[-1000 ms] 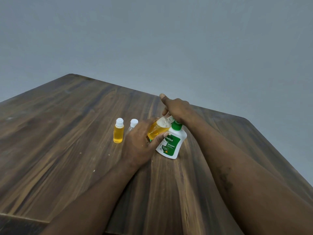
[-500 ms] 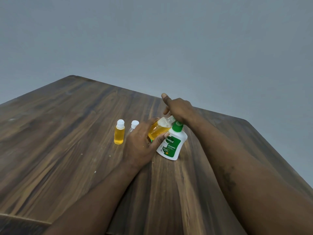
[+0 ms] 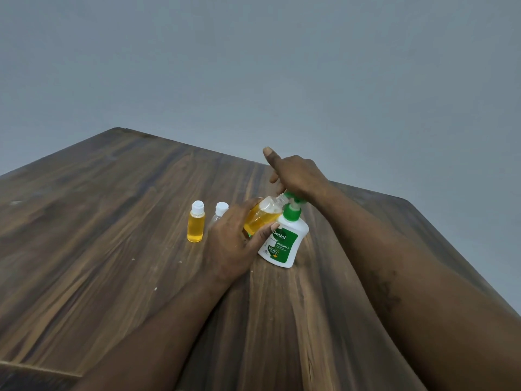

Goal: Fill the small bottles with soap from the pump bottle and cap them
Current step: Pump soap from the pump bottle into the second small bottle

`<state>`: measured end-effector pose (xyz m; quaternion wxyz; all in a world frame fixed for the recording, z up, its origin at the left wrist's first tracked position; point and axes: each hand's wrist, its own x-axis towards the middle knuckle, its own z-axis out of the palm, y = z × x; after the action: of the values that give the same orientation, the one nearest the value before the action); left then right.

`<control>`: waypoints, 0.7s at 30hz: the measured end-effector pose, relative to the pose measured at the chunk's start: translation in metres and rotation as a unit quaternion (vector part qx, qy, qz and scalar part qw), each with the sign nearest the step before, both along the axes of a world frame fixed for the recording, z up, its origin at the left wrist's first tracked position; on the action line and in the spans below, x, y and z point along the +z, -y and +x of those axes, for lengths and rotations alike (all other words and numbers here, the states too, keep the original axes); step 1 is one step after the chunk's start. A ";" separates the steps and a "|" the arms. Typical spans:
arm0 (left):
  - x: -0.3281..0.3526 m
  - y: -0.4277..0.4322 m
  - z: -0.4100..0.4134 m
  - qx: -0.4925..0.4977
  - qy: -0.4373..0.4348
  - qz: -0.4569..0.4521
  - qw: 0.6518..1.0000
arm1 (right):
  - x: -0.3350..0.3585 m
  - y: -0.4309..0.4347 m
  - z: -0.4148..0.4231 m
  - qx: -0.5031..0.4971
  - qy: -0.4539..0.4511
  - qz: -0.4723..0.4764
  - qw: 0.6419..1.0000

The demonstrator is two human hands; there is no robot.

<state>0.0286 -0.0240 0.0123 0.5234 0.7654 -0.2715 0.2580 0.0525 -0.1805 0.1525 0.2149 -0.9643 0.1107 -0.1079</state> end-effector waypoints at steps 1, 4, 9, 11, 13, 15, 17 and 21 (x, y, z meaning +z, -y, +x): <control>0.001 0.000 0.000 0.000 0.000 -0.004 1.000 | 0.005 -0.001 0.000 0.005 0.000 -0.002 1.000; 0.002 -0.001 -0.001 -0.002 0.000 -0.011 1.000 | 0.009 -0.003 0.001 0.007 0.002 -0.010 1.000; 0.002 -0.002 0.001 -0.006 0.001 -0.002 1.000 | -0.010 -0.001 0.000 -0.007 -0.044 -0.011 0.999; 0.000 -0.001 0.002 -0.010 0.005 0.010 1.000 | -0.014 -0.002 0.000 -0.006 -0.042 -0.005 0.999; -0.002 -0.001 0.003 -0.012 0.004 0.014 1.000 | -0.014 -0.002 0.000 -0.004 -0.042 0.014 0.999; -0.003 -0.001 0.004 -0.013 0.004 0.014 1.000 | -0.015 -0.002 -0.001 -0.001 -0.039 0.018 0.999; -0.003 -0.001 0.004 -0.011 0.007 0.015 1.000 | -0.018 -0.002 0.000 -0.001 -0.030 0.015 0.999; -0.003 0.000 0.003 -0.015 0.004 -0.001 1.000 | -0.010 0.000 0.000 -0.002 -0.008 0.030 1.000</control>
<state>0.0314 -0.0242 0.0097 0.5268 0.7597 -0.2850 0.2530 0.0526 -0.1802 0.1424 0.2423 -0.9581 0.1181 -0.0971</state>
